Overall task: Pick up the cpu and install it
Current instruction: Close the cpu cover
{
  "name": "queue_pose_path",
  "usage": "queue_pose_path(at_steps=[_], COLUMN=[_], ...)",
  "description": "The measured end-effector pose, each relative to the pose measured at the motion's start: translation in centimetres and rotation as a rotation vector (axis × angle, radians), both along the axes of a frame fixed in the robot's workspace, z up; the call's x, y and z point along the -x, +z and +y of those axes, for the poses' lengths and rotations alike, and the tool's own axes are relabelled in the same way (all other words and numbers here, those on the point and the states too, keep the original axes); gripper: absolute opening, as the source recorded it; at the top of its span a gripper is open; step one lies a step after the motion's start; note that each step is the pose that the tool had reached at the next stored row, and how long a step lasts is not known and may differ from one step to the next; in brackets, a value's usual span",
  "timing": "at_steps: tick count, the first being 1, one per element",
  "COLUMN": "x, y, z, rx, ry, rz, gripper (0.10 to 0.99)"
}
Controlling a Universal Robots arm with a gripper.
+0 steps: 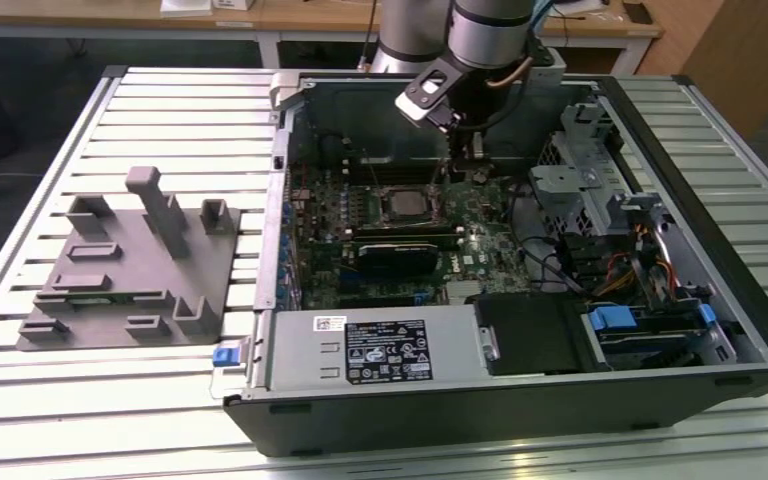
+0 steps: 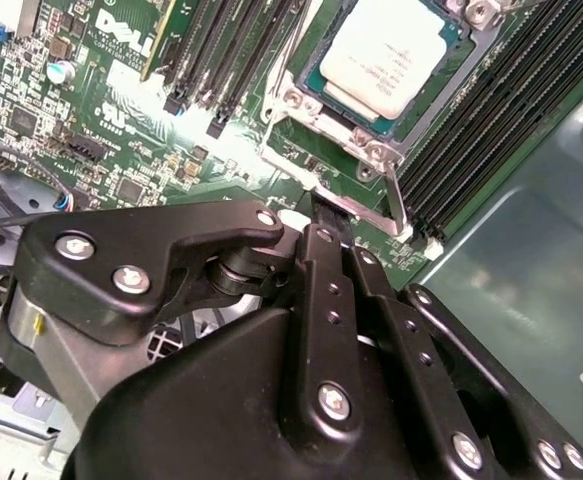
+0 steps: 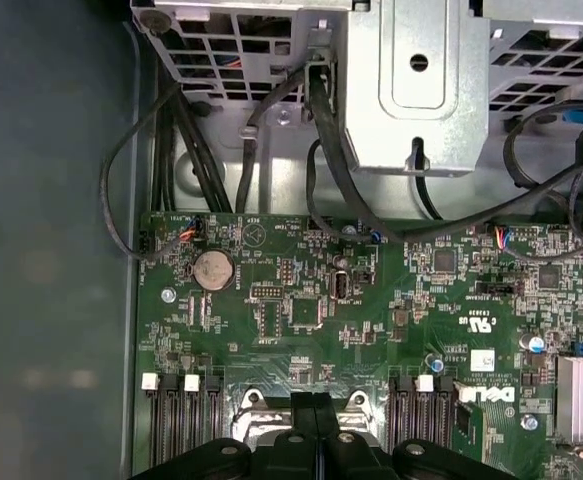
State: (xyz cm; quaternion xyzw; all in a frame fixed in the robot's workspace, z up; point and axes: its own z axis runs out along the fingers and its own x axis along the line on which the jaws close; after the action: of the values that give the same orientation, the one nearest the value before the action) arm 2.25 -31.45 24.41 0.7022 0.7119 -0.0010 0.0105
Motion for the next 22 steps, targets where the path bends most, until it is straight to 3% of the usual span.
queue_pose_path(at_steps=[22], x=[2.13], y=[-0.24], z=[-0.01], rx=[0.000], ry=[0.000], rz=[-0.0001], gripper=[0.106])
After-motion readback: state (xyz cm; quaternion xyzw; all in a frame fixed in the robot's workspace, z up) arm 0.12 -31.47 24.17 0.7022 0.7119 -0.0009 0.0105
